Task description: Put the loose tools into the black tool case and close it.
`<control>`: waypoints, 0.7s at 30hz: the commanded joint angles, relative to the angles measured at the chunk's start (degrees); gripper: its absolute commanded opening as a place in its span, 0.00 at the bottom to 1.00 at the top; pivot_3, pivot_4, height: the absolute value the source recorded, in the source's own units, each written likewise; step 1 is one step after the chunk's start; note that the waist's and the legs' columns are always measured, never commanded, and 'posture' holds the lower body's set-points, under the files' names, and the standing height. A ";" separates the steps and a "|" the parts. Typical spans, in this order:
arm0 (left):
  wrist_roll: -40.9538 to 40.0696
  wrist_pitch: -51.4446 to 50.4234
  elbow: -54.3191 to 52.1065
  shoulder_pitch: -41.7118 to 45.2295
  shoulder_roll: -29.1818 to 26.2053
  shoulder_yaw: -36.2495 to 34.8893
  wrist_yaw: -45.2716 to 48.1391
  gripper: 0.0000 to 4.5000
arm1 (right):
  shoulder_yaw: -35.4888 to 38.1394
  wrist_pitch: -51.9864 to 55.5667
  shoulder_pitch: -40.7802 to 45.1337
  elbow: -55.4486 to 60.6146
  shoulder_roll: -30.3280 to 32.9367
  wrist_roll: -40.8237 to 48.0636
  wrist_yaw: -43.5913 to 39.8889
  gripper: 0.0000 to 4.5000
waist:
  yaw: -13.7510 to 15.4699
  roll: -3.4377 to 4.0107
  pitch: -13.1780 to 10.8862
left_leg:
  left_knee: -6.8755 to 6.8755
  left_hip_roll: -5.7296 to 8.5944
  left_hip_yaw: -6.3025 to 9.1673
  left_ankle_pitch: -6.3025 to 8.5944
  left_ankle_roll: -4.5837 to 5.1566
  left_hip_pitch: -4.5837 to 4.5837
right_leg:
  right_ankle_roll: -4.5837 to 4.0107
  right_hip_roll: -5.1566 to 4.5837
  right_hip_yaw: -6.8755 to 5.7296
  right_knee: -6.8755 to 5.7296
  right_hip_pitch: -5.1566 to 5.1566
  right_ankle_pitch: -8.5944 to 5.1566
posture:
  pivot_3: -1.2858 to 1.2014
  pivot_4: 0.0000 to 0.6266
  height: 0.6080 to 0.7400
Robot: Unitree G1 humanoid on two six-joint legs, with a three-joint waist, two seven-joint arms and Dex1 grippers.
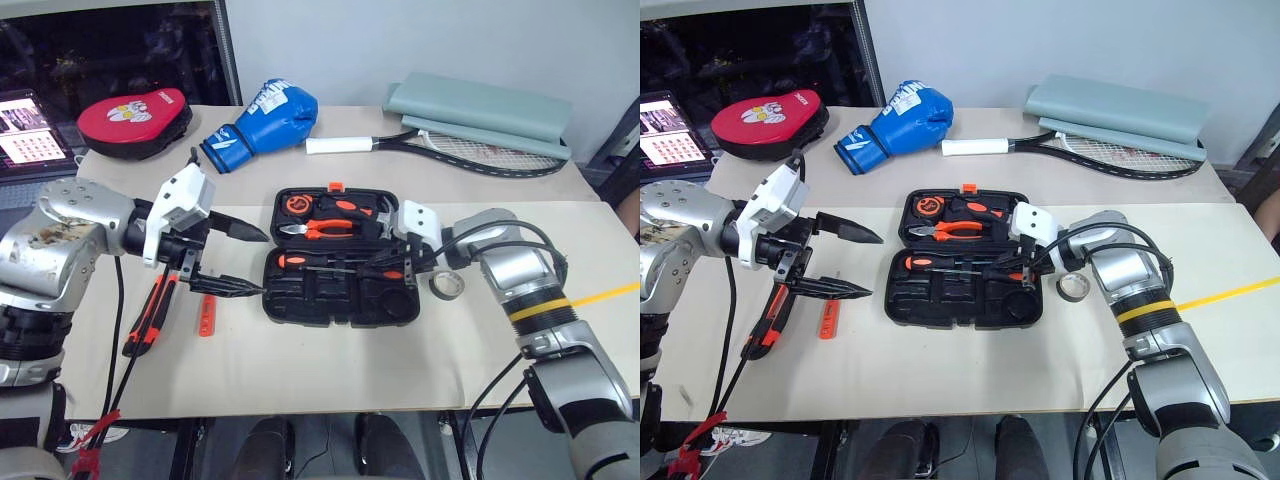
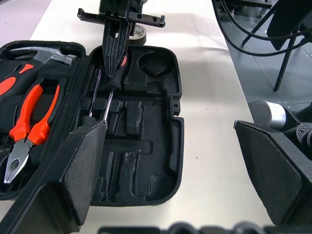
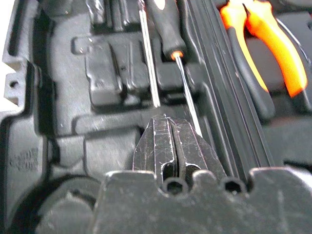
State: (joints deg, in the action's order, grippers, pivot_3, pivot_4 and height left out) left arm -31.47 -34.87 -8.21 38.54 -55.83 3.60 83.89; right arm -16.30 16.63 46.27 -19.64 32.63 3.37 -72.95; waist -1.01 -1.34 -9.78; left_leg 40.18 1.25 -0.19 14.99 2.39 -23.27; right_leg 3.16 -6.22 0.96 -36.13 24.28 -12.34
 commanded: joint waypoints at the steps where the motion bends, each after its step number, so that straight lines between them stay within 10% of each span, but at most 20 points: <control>1: 0.33 1.46 -0.68 0.35 -0.04 -0.81 0.05 1.00 | 0.05 0.09 0.99 0.48 -0.06 -0.41 0.30 0.00 | -0.01 0.00 0.00 | 0.00 0.00 0.00 0.00 0.00 0.00 | 0.00 0.00 0.00 0.00 0.00 0.00 | 0.52 0.24 0.97; 21: 1.28 2.28 0.38 1.41 1.28 -0.07 0.71 1.00 | -1.61 0.70 -0.85 -0.59 -1.22 -1.45 1.52 0.00 | -0.30 0.00 0.00 | 0.00 -0.01 -0.01 -0.01 -0.02 0.12 | -0.01 0.02 0.01 -0.03 -0.07 0.00 | 0.52 0.24 0.97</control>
State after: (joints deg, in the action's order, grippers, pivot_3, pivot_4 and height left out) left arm -30.32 -33.48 -7.96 38.48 -54.53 3.65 84.14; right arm -16.96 17.85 45.20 -18.82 31.79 3.02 -71.84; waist -1.31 -1.34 -9.77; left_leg 40.17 1.23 -0.20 14.97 2.36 -23.14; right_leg 3.14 -6.20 0.96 -36.17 24.20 -12.33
